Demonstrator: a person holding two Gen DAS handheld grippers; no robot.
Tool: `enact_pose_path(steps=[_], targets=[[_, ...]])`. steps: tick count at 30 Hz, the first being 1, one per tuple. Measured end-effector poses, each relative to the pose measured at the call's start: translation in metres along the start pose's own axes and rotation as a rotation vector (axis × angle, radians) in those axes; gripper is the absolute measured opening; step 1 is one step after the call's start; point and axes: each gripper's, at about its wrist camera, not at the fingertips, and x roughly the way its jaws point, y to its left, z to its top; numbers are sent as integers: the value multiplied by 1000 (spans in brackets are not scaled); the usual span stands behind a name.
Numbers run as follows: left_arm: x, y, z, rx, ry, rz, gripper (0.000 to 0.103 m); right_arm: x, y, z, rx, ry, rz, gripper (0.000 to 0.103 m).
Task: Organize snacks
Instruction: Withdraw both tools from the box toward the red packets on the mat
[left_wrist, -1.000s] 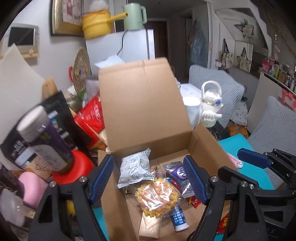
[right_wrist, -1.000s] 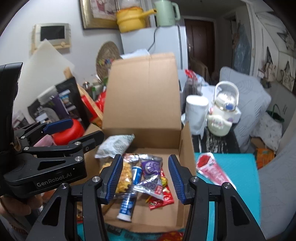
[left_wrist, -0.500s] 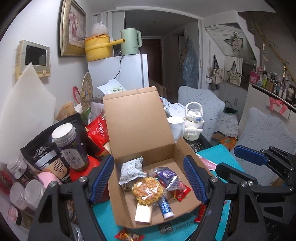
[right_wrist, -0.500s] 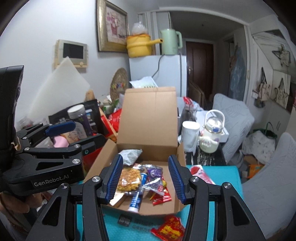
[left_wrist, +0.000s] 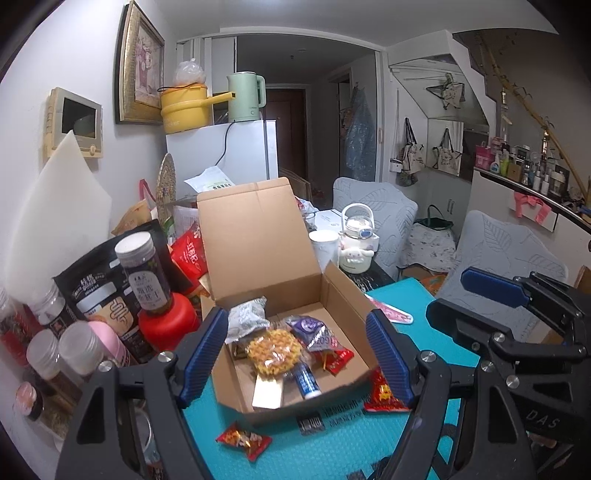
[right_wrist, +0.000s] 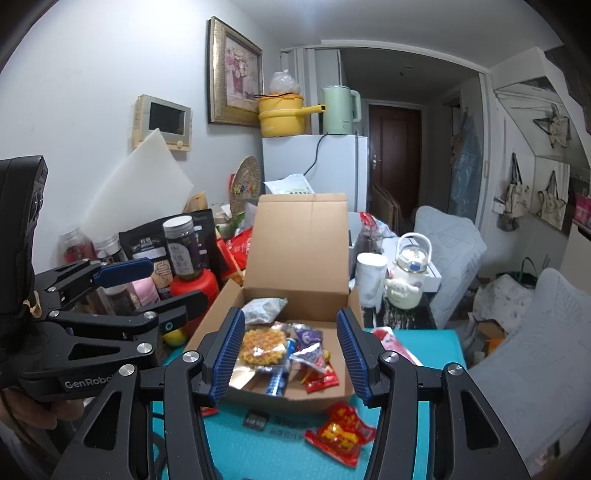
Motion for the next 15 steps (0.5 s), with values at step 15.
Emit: enact_pose_path(steps=[15], targets=[[-18,11,-51,-44,45,-29,77,-15,15,-44,16,36,10,60]])
